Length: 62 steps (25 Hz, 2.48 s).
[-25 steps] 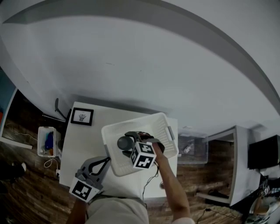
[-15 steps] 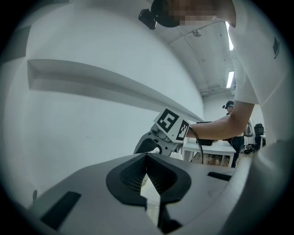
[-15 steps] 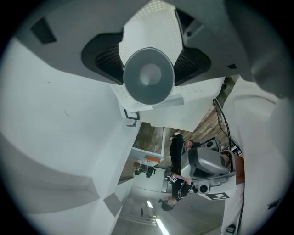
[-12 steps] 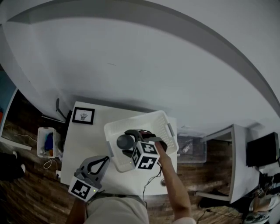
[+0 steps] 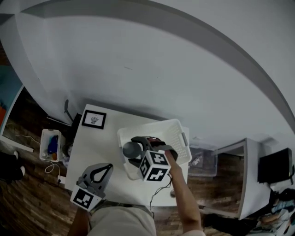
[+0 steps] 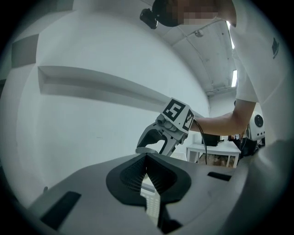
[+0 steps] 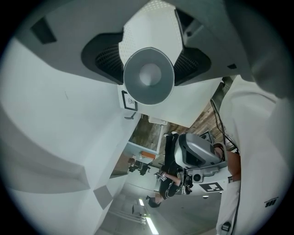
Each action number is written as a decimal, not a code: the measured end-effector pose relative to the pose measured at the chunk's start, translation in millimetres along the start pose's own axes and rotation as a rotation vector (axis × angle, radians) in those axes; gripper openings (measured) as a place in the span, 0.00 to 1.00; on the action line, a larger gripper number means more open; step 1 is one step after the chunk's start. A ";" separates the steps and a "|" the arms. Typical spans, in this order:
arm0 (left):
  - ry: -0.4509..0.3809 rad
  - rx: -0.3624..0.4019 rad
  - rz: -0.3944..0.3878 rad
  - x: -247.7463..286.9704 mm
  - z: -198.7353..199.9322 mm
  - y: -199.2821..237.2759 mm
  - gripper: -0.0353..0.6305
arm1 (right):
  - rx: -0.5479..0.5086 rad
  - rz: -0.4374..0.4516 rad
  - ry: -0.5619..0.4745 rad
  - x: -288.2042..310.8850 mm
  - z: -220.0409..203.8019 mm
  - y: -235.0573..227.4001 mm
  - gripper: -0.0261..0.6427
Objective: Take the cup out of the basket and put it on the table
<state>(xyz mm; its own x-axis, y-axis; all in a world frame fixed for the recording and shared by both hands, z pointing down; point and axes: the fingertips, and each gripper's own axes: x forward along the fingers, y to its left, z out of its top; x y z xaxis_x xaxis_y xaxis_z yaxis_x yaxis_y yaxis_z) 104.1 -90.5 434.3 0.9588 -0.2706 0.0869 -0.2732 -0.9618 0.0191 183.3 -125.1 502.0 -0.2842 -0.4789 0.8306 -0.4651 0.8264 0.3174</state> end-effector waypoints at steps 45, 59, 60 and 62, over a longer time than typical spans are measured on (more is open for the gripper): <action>0.027 -0.069 0.348 -118.0 -46.7 41.7 0.05 | -0.210 0.198 -0.159 86.1 128.2 92.2 0.55; 0.108 -0.049 0.422 -146.9 -88.7 47.7 0.05 | -0.238 0.304 -0.117 146.8 133.6 137.6 0.55; 0.111 -0.054 0.427 -148.8 -90.9 48.3 0.05 | -0.240 0.312 -0.112 151.7 133.5 140.5 0.55; 0.115 -0.067 0.437 -152.6 -94.9 49.2 0.05 | -0.246 0.324 -0.101 161.5 132.8 146.3 0.55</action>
<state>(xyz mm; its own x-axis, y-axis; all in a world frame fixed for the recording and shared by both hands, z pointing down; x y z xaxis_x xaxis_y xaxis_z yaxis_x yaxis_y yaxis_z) -63.0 -92.5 516.5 0.7383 -0.6405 0.2112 -0.6584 -0.7524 0.0199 -42.0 -120.8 621.8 -0.4696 -0.1989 0.8602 -0.1275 0.9794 0.1568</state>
